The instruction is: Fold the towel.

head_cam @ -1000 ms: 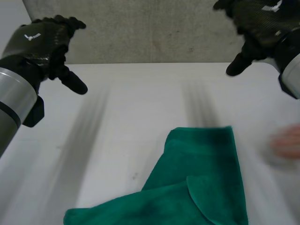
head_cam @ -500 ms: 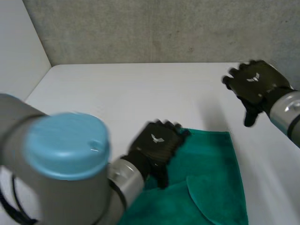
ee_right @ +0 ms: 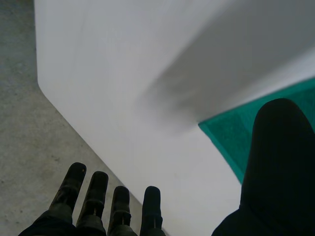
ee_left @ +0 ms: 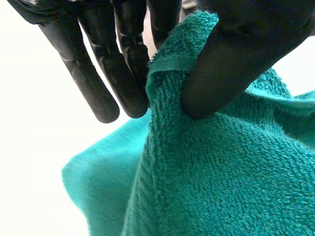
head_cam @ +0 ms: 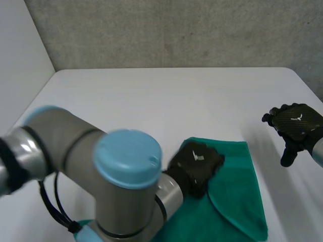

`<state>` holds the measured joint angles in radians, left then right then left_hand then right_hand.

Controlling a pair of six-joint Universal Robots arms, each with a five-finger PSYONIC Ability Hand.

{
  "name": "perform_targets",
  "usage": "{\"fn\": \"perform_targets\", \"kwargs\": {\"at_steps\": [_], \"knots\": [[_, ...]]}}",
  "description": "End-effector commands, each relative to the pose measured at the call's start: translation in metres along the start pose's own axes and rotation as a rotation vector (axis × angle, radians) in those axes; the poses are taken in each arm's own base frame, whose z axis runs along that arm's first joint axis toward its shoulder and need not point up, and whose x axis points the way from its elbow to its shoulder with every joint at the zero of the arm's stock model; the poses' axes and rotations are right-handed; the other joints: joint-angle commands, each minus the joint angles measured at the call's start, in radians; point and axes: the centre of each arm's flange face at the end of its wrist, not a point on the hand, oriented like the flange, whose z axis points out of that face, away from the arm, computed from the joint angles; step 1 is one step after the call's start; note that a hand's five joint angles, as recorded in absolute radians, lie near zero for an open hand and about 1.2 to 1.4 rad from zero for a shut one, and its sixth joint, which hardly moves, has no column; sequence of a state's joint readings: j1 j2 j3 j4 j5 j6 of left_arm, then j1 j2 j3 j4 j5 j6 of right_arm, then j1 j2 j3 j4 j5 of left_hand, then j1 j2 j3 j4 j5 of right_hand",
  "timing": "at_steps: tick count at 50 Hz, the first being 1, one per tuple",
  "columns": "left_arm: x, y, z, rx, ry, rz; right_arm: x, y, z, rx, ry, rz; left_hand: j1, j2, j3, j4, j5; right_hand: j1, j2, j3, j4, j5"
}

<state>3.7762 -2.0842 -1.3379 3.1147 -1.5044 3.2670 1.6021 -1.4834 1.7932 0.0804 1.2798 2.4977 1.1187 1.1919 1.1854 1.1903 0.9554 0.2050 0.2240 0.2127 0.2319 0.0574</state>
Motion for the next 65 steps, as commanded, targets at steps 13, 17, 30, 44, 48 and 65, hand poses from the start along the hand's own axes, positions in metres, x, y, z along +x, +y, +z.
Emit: {"fn": "perform_targets", "kwargs": {"at_steps": [13, 17, 30, 44, 48, 65], "knots": [[-0.060, -0.056, -0.055, 0.095, -0.308, 0.276, -0.080, -0.010, -0.002, -0.137, -0.621, 0.549, 0.278, 0.204, 0.211, 0.206, 0.266, -0.030, -0.049, -0.038, -0.057, -0.057], [-0.070, -0.055, -0.056, 0.076, -0.351, 0.276, -0.106, 0.003, 0.006, -0.216, -0.673, 0.590, 0.278, 0.204, 0.211, 0.206, 0.266, -0.030, -0.049, -0.038, -0.057, -0.057], [-0.158, -0.110, -0.049, 0.268, -0.642, 0.260, -0.037, -0.057, 0.085, 0.130, -0.085, 0.350, 0.278, 0.204, 0.211, 0.206, 0.266, 1.191, 1.172, 1.184, 1.164, 1.164], [-0.203, -0.192, -0.069, 0.849, -0.889, 0.333, 0.025, -0.213, -0.004, 0.915, 0.189, 0.218, 0.278, 0.204, 0.211, 0.206, 0.266, 1.191, 1.172, 1.184, 1.164, 1.164], [-0.203, -0.159, -0.058, 0.742, -0.869, 0.321, 0.009, -0.192, 0.007, 0.815, 0.144, 0.212, 0.278, 0.204, 0.211, 0.206, 0.266, 1.191, 1.172, 1.184, 1.164, 1.164], [-0.184, 0.041, -0.006, 0.142, -0.711, 0.230, -0.084, -0.031, 0.101, 0.133, -0.129, 0.217, 0.278, 0.204, 0.211, 0.206, 0.266, 0.871, 0.852, 0.863, 0.844, 0.844]]}}
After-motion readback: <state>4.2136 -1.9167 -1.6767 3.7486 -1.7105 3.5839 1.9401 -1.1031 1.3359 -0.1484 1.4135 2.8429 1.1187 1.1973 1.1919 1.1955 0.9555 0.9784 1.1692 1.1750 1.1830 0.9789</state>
